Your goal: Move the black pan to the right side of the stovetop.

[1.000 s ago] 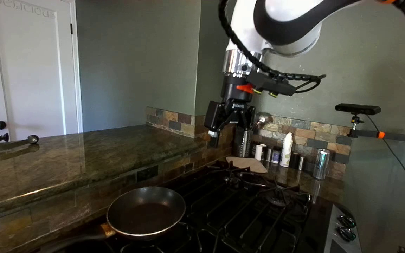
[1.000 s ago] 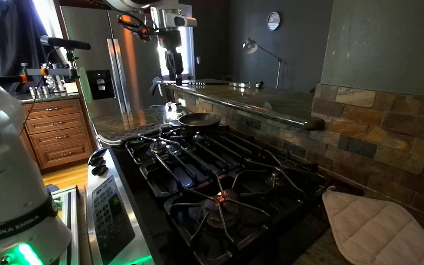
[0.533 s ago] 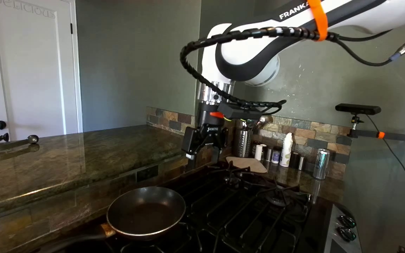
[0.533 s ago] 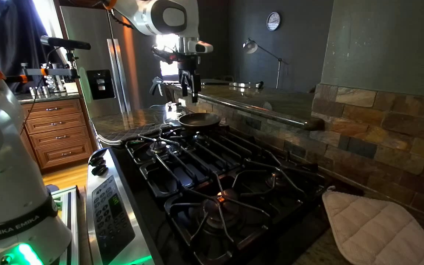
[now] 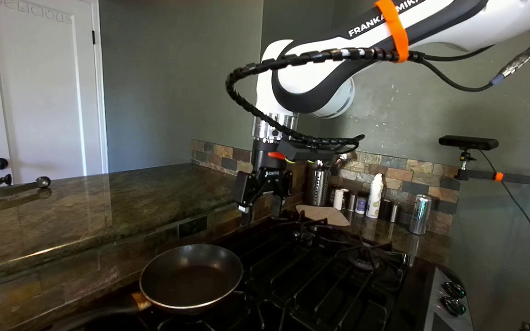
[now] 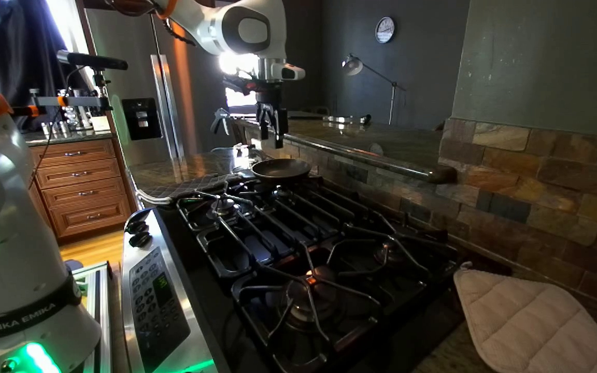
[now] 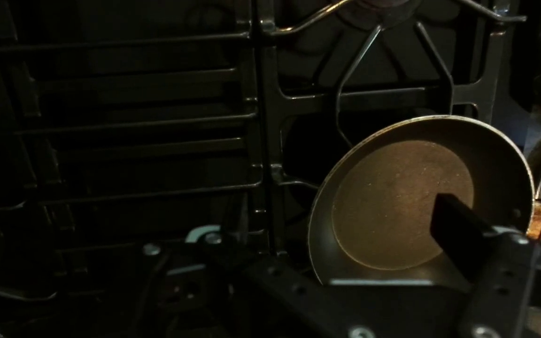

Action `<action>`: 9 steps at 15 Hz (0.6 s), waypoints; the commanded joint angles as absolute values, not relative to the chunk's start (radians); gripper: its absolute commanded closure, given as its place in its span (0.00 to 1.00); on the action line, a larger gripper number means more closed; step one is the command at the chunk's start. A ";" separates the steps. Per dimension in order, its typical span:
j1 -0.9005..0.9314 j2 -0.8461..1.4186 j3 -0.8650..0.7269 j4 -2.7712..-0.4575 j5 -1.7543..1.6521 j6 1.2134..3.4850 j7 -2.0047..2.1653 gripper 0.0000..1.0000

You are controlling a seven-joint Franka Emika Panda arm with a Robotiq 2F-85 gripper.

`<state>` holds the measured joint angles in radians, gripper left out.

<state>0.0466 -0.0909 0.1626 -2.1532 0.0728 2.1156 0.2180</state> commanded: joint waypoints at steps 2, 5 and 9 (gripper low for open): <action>0.069 0.025 0.147 -2.116 -0.002 2.193 0.200 0.00; 0.075 0.085 0.139 -2.100 -0.031 2.251 0.189 0.00; 0.082 0.159 0.133 -2.075 -0.013 2.298 0.128 0.00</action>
<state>0.0615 0.0961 0.1502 -2.1111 -0.0105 2.2663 0.1675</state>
